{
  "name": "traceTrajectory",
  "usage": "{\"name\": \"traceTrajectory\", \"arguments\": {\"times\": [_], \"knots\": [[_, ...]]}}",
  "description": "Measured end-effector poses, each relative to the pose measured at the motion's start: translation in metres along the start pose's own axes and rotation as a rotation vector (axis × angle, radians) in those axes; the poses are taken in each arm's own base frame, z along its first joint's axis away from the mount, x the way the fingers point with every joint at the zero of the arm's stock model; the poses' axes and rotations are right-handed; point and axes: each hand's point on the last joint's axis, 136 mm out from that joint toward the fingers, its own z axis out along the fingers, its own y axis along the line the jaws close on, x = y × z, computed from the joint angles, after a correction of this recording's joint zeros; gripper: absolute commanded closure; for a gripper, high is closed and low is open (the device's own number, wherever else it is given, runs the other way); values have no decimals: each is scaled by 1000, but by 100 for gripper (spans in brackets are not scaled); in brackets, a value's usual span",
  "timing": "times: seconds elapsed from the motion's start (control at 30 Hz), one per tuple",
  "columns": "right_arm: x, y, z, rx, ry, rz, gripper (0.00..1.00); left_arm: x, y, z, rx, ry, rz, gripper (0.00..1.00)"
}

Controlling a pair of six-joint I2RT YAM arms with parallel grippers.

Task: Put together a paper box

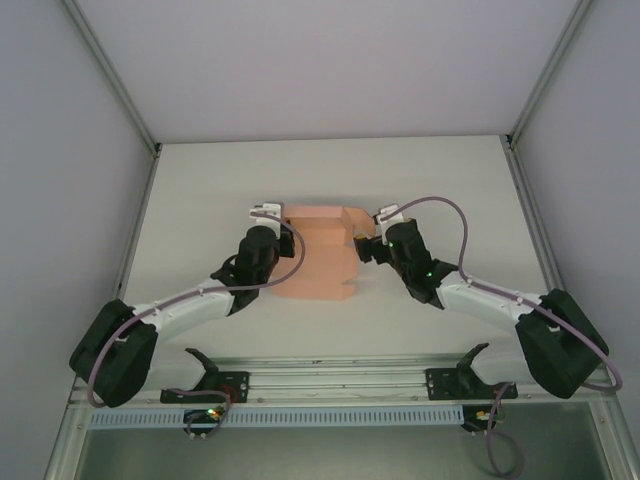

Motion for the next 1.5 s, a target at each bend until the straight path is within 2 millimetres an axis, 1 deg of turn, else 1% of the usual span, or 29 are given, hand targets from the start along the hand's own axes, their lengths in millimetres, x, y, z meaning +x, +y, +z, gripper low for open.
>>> {"name": "traceTrajectory", "arguments": {"times": [0.13, 0.23, 0.43, 0.53, 0.63, 0.7, 0.77, 0.87, 1.0, 1.07, 1.1, 1.17, 1.23, 1.3, 1.37, 1.5], "knots": [[-7, 17, 8, -63, -27, 6, 0, 3, -2, 1, 12, 10, 0, 100], [-12, 33, 15, -108, -42, 3, 0, 4, -2, 1, 14, 14, -7, 100], [-17, 53, 34, -119, -43, -11, 0, 6, 2, 2, -6, 16, -27, 100], [-18, 61, 37, -102, -47, -31, 0, 8, 5, 2, -19, 20, -26, 100], [-19, 63, 34, -94, -50, -40, 1, 12, 7, 4, -29, 28, -21, 100], [-18, 61, 29, -94, -48, -41, 0, 15, 8, 5, -39, 35, -17, 100], [-14, 56, 18, -100, -40, -40, 0, 19, 11, 7, -51, 47, -12, 100], [-9, 49, -9, -132, -27, -38, 0, 23, 18, 9, -71, 62, -9, 100], [-16, 38, -47, -170, -77, -20, 0, 23, 30, 11, -97, 65, -12, 100], [-18, 29, -61, -171, -104, -5, 0, 26, 31, 11, -97, 72, -4, 100], [-17, 22, -64, -163, -109, 8, 0, 28, 31, 10, -92, 76, 1, 100], [-16, -1, -65, -116, -106, 48, 0, 32, 30, 10, -79, 85, 12, 100], [-14, -26, -61, -65, -91, 96, 0, 36, 28, 9, -67, 94, 17, 100], [-9, -41, -55, -44, -62, 116, 0, 38, 28, 9, -58, 101, 19, 100], [-6, -43, -47, -57, -19, 120, 2, 39, 26, 9, -47, 104, 20, 100], [-9, -22, -25, -158, 60, 89, 7, 38, 22, 9, -26, 100, 15, 100]]}}
